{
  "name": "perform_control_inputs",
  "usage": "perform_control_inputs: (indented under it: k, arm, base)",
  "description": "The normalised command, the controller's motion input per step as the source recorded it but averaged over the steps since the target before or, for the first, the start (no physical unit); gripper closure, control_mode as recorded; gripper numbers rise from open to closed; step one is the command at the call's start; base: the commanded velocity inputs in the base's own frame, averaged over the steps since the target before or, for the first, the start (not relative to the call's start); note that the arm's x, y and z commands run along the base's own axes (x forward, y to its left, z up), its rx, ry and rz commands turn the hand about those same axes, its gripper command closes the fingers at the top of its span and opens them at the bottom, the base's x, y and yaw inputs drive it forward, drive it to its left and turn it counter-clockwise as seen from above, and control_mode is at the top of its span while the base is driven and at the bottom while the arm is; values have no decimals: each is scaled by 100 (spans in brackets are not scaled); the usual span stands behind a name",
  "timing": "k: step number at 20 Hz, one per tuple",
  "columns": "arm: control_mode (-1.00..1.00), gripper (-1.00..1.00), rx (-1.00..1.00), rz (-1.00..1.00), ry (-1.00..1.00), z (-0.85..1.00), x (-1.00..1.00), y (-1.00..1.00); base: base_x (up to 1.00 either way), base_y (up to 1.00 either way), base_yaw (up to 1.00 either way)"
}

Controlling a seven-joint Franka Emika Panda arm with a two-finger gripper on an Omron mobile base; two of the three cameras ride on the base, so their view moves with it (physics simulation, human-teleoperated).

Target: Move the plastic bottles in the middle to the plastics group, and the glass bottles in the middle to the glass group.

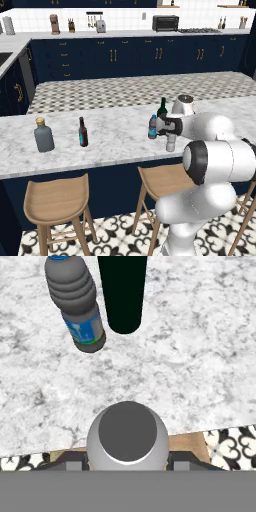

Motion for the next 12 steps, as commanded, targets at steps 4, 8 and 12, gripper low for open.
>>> perform_control_inputs:
  k: [4, 8, 12]
  arm:
    - [-100, 100, 7, -11, 0, 54, -7, -100]
    - [-100, 100, 5, -10, 3, 45, 0, -100]
    - [-100, 100, 1, -11, 7, 15, 0, -100]
  base:
    - [0, 0, 0]
    - [0, 0, 0]
    - [0, 0, 0]
